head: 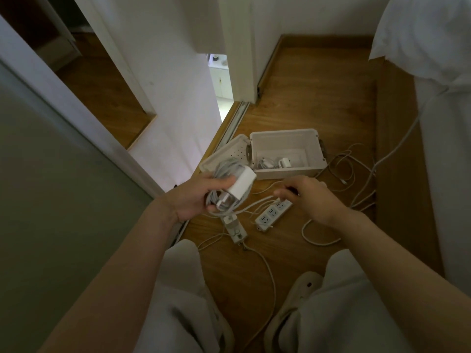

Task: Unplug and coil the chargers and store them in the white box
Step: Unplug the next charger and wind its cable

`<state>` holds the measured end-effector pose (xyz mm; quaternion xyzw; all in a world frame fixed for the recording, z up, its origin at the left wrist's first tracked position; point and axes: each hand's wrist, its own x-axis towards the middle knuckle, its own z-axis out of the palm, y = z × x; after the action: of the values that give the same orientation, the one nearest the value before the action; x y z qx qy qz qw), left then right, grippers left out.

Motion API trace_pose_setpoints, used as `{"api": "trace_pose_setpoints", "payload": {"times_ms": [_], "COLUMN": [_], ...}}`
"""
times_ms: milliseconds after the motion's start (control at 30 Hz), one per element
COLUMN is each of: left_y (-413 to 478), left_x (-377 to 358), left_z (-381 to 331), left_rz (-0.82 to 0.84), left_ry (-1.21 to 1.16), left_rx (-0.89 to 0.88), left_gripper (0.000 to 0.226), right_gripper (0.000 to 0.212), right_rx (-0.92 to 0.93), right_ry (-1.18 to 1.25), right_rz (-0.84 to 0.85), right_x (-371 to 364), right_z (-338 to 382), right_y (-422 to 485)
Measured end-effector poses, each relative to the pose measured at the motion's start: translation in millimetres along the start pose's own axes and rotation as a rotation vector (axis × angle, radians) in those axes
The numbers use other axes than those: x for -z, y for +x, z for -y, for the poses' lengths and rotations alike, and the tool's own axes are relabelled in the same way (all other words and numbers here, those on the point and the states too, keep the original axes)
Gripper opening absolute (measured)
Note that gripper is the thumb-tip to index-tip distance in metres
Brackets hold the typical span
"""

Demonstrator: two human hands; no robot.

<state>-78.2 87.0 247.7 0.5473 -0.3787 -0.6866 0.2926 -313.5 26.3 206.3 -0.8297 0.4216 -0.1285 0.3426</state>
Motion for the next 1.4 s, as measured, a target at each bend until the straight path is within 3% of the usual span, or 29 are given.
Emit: {"api": "trace_pose_setpoints", "payload": {"times_ms": [133,400,600,700,800,933,1067,1200,1300,1400], "left_y": [9.5,21.9,26.5,34.4,40.3,49.5,49.9,40.9,40.1,43.2], "left_x": [-14.6,-17.2,-33.3,-37.4,-41.7,-43.1,-56.0,-61.1,-60.4,-61.9], "left_z": [11.1,24.4,32.6,42.7,48.1,46.2,37.0,27.5,24.3,25.0], "left_rz": [0.016,-0.170,-0.542,-0.674,-0.758,-0.816,-0.622,-0.392,-0.272,-0.370], "left_ry": [0.528,0.884,1.331,1.394,1.280,0.822,0.292,-0.047,-0.049,-0.012], "left_rx": [0.057,-0.062,-0.327,-0.379,-0.354,-0.341,-0.215,-0.143,-0.121,-0.070], "left_gripper": [0.046,0.058,0.057,0.061,0.061,0.048,0.025,0.013,0.033,0.040], "right_gripper": [0.034,0.032,0.019,0.007,0.006,0.019,0.013,0.014,0.023,0.026], "right_rx": [0.014,-0.035,-0.077,-0.124,-0.184,-0.159,-0.069,-0.022,0.008,0.071], "right_ry": [-0.191,-0.350,-0.143,0.106,0.409,0.573,0.450,0.349,0.282,0.256], "right_rz": [-0.077,-0.108,-0.078,-0.027,0.028,0.051,-0.091,-0.145,-0.140,-0.107], "right_x": [-5.5,-17.1,-22.9,-25.0,-29.0,-36.6,-44.4,-41.0,-40.9,-44.5], "right_z": [-1.6,11.5,19.5,24.5,27.2,35.0,37.2,31.3,30.4,31.9], "right_y": [2.7,4.2,7.1,5.5,5.8,6.5,-0.1,-3.2,-5.7,-7.7]}}
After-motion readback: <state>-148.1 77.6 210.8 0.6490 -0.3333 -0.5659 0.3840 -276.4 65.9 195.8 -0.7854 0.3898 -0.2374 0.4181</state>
